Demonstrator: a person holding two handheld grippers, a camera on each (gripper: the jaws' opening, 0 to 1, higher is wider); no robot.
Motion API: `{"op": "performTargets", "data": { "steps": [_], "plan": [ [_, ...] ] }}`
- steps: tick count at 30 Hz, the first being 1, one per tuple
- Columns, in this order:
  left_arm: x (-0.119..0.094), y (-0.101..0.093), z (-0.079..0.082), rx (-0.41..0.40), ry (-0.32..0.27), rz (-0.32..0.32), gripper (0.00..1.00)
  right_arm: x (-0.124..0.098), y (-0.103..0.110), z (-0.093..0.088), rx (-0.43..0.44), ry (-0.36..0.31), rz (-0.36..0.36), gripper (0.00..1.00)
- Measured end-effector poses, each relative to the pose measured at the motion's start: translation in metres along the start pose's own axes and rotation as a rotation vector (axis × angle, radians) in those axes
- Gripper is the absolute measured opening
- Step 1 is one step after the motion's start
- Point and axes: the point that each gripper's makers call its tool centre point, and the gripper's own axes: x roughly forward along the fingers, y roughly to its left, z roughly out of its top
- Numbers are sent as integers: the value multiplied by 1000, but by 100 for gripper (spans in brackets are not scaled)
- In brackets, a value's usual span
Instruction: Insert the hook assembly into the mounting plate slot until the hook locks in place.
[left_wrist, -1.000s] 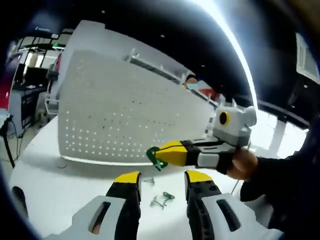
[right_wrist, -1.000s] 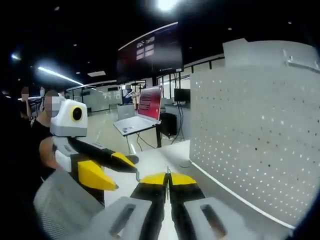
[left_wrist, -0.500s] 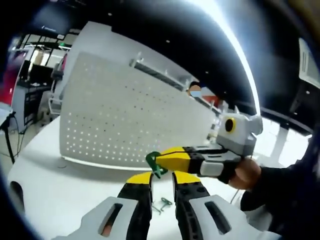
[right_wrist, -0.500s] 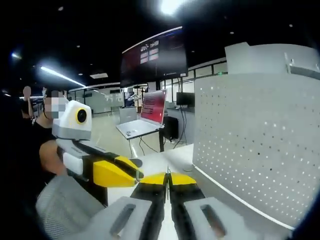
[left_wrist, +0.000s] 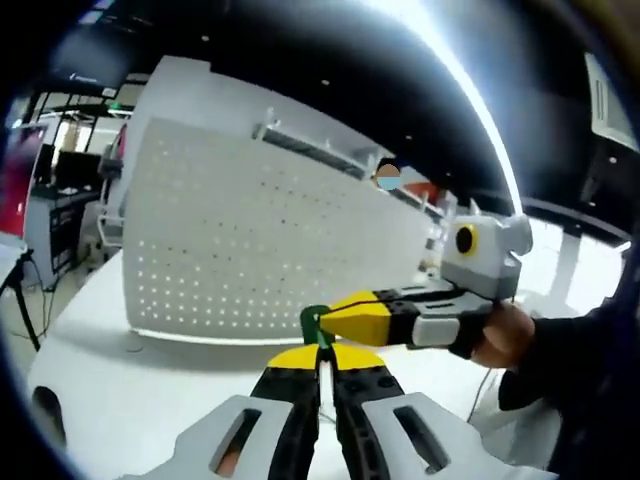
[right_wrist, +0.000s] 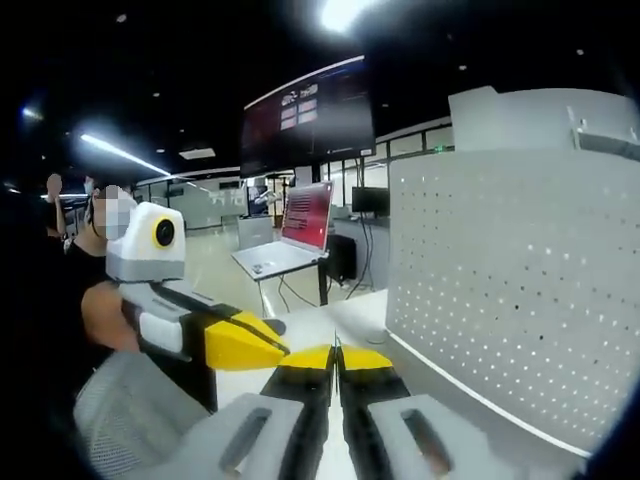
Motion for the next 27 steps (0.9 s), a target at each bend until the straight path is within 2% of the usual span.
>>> {"op": "performTargets", "data": {
  "steps": [2, 5, 7, 14, 18, 27],
  "plan": [
    [-1, 4, -1, 69, 3, 28, 3, 0, 0, -1, 1, 3, 1, 0],
    [0, 2, -5, 91, 18, 26, 2, 1, 1, -5, -2, 19, 3, 0],
    [0, 5, -6, 144, 25, 50, 2, 2, 2, -6, 0, 23, 5, 0],
    [1, 4, -8, 169, 31, 36, 3, 2, 1, -9, 23, 29, 8, 0],
    [4, 7, -12, 185, 48, 46, 6, 4, 8, -8, 28, 25, 25, 0],
    [3, 8, -9, 188, 27, 53, 5, 7, 19, -12, 68, 26, 54, 0]
  ]
}}
